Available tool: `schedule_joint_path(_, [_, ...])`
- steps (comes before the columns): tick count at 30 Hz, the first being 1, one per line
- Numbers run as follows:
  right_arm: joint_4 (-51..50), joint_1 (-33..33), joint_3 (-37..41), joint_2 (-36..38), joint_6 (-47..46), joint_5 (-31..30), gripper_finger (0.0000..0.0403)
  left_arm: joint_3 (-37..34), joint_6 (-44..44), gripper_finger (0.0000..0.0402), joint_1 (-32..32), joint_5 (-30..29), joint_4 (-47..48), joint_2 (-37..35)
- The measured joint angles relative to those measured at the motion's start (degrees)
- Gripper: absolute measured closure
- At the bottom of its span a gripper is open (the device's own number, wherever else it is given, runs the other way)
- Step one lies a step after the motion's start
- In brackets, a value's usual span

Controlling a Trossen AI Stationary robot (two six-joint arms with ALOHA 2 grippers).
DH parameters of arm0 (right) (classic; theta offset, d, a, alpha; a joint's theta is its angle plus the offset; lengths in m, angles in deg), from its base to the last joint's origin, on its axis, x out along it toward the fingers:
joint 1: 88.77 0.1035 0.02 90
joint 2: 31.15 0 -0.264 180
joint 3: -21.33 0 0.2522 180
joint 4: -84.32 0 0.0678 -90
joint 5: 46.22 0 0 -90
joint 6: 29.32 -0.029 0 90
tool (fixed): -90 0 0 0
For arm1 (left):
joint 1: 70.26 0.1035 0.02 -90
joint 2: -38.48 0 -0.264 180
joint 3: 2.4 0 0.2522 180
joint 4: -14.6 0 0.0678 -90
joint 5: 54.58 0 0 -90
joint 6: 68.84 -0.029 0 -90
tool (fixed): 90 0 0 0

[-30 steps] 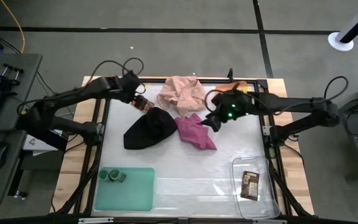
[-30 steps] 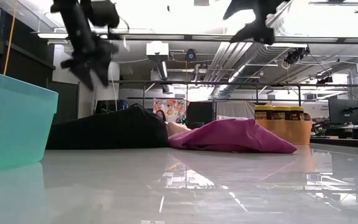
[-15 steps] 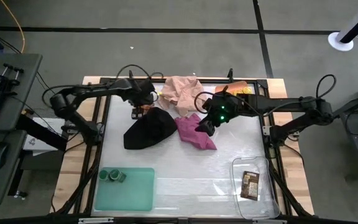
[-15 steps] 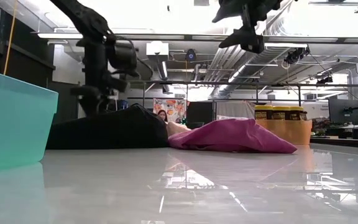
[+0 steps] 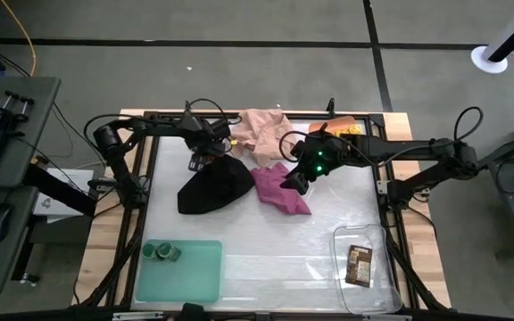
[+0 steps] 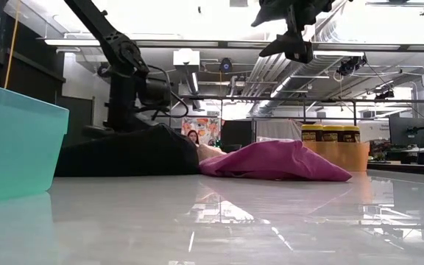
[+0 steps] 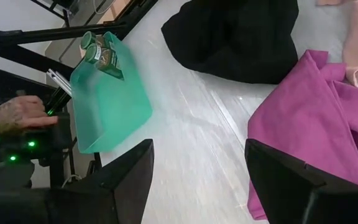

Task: Sort spices by type
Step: Put the orange seasoning bag into the transparent bin

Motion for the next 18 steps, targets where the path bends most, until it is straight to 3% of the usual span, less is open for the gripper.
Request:
schedule_joint_path(5, [0.02, 0.0, 0.0, 0.08, 0.4, 0.92, 0.0155, -0.09, 2.39, 0.0377, 0.52, 0.2, -1.94, -1.56])
schedule_joint_path(9, [0.09, 0.0, 0.0, 1.2, 1.86, 2.53, 0.0155, -0.14, 5.8, 0.0392, 1.33, -0.64, -1.89, -5.57])
schedule_joint_path(14, [-0.45, 0.0, 0.0, 6.22, 3.08, 2.65, 0.0155, -0.15, 12.58, 0.0399, 1.99, -2.06, -4.13, -15.97])
schedule_joint_path(18, [-1.93, 0.3, 0.0, 10.82, 2.11, -0.22, 0.0155, -0.15, 23.04, 0.04, 1.07, 5.97, -8.88, -25.41])
